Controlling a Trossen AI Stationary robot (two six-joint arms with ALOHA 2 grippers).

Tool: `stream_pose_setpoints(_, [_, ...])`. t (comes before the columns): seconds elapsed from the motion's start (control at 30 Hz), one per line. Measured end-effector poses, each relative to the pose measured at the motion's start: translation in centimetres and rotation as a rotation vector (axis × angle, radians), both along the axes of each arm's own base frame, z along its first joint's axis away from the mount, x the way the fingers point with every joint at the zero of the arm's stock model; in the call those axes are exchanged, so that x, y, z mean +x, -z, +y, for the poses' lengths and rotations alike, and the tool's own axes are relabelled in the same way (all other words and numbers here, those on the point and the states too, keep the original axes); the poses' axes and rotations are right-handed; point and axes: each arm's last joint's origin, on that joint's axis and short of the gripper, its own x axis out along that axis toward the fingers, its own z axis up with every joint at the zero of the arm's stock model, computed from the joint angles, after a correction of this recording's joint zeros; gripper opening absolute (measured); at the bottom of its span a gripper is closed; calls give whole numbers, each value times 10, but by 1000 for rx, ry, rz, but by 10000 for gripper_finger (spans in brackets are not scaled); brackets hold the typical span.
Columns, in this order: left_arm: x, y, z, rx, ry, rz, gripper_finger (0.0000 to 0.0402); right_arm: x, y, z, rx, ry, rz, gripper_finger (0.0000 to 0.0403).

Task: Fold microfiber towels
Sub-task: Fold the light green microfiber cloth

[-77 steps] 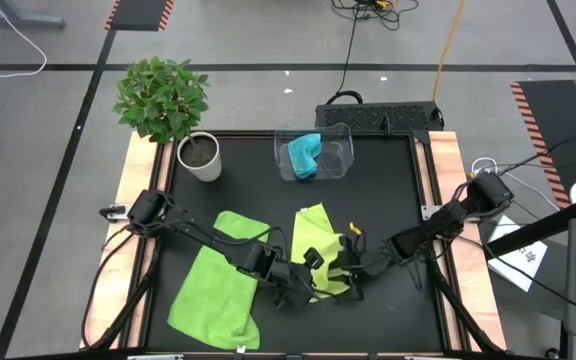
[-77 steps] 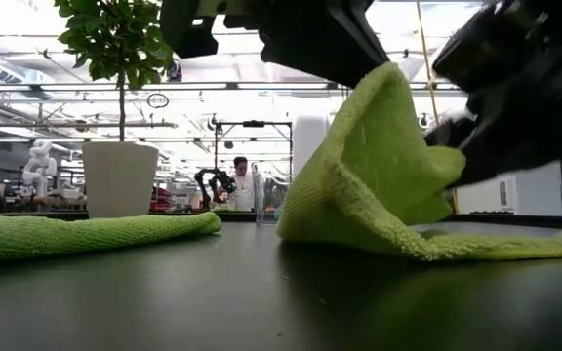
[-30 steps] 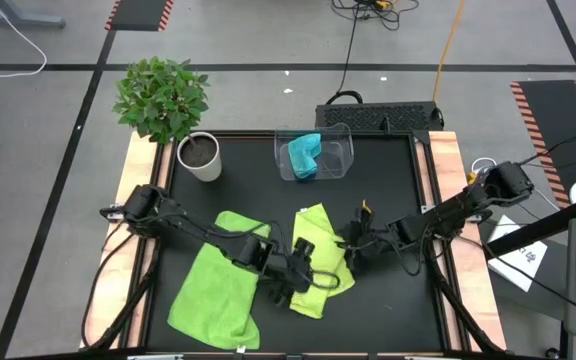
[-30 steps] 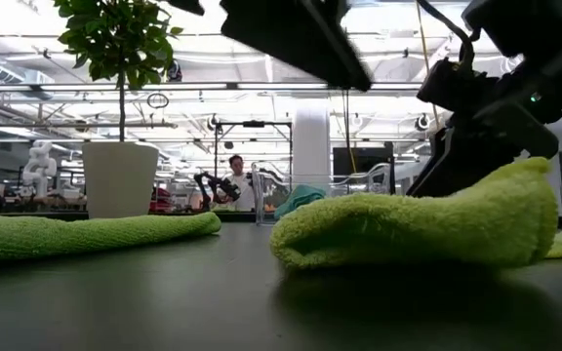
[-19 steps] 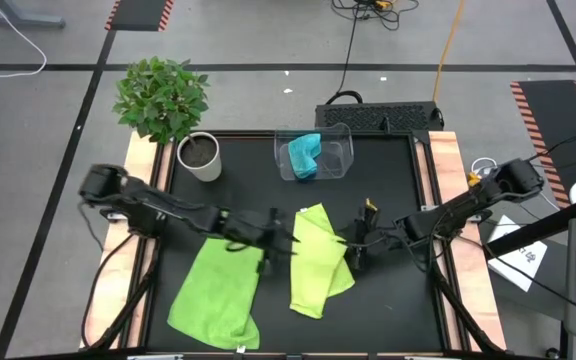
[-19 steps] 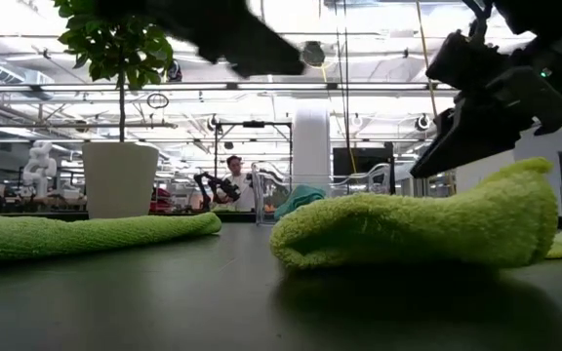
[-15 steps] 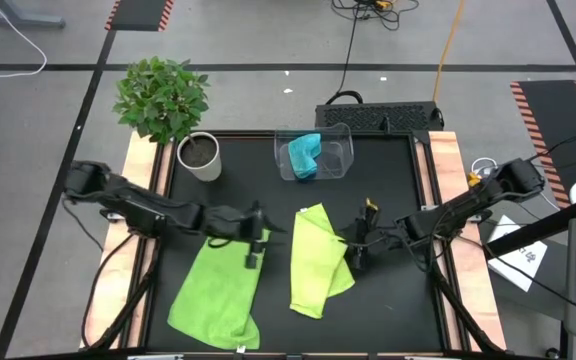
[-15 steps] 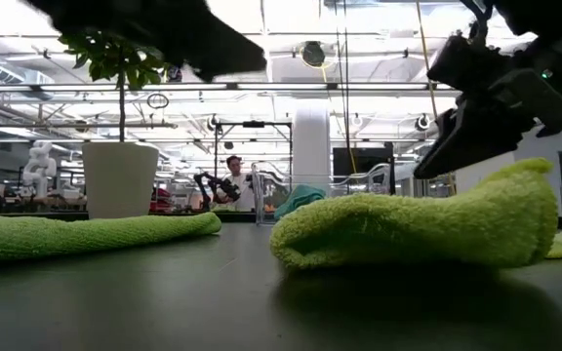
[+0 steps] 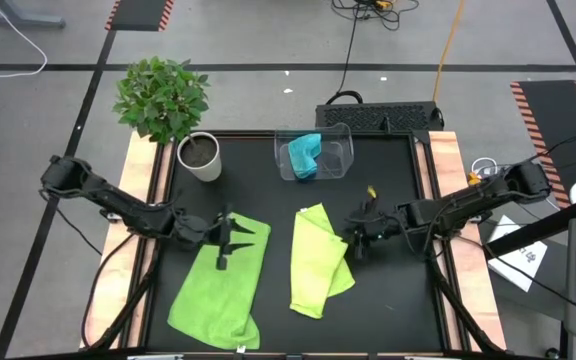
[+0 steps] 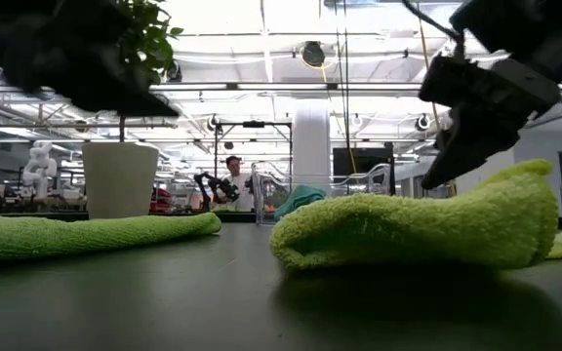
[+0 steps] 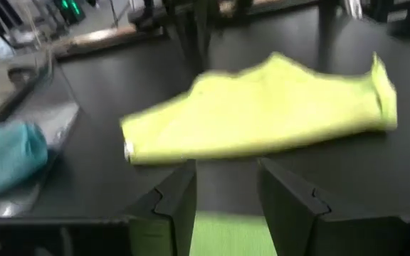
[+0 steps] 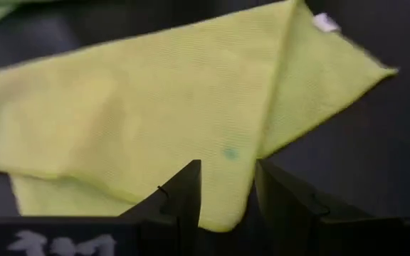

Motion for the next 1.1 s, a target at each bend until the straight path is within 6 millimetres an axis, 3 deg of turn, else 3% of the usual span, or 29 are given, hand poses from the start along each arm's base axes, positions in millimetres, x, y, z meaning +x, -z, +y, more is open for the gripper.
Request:
stream_pose_setpoints(0.2, [-11,10,0,-15,33,-10,145,-12,19,-12,102,43,77,125])
stream_pose_setpoints(0.6, [-23,24,3,-1,36,36,145,-25,39,-18,159,104,-32,125])
stream_pose_setpoints(1.1, [-23,24,2,-10,45,33,145,-11,55,-15,216,50,-56,125])
